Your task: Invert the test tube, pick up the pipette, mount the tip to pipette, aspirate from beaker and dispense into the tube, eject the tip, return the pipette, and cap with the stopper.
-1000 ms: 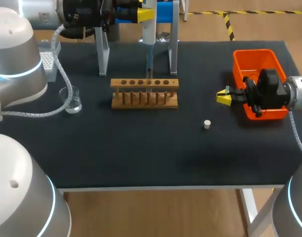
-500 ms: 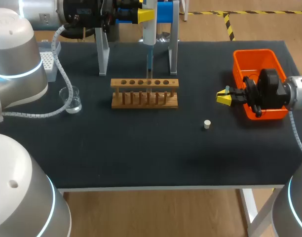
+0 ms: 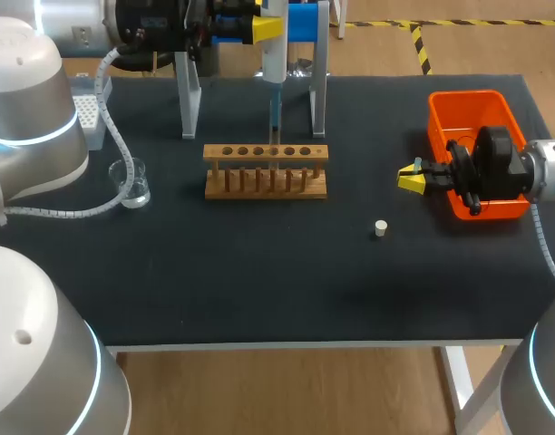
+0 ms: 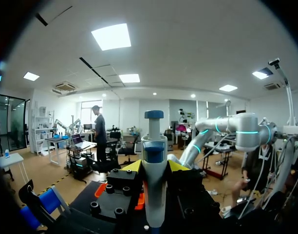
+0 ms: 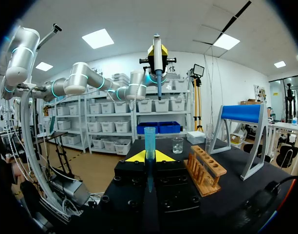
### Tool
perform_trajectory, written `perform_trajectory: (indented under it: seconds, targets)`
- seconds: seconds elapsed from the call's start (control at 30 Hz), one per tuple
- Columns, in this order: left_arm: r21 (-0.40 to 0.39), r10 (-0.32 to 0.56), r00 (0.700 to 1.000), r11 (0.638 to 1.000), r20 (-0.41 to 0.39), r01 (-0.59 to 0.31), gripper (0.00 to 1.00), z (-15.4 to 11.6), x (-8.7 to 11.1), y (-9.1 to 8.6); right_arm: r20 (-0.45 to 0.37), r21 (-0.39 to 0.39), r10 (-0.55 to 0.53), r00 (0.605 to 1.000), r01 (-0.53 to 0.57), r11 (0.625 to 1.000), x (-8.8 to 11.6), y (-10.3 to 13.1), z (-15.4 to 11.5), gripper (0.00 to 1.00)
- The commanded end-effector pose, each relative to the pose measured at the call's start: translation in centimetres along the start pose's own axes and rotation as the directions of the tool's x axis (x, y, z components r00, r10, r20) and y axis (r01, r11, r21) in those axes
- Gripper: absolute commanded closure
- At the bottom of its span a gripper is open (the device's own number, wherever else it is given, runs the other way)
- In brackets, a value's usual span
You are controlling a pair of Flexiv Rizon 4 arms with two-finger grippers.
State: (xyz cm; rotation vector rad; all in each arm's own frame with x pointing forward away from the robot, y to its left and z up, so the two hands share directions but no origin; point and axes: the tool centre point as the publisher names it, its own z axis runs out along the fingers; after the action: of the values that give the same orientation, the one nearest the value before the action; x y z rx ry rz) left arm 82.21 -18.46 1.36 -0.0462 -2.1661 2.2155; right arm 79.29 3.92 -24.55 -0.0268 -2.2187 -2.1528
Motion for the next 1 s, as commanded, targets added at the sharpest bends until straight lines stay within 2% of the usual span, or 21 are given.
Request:
perform_trajectory:
  seconds: [0.03, 0.8, 1.0]
  targets:
    - [-0.002, 0.0, 1.0, 1.0, 0.001, 0.0, 1.0, 0.0, 0.0, -0.1, 0.002, 0.001, -0.001, 1.0, 0.001, 1.0, 0.1, 0.0, 0.0, 1.0]
    - [-0.002, 0.0, 1.0, 1.0, 0.001, 0.0, 1.0, 0.0, 0.0, -0.1, 0.002, 0.001, -0.001, 1.0, 0.001, 1.0, 0.1, 0.0, 0.0, 1.0]
    - [-0.002, 0.0, 1.0, 1.0, 0.001, 0.0, 1.0, 0.0, 0.0, -0.1, 0.011, 0.018, 0.03, 1.0, -0.03, 0.999, -0.7, -0.3, 2.6, 1.0]
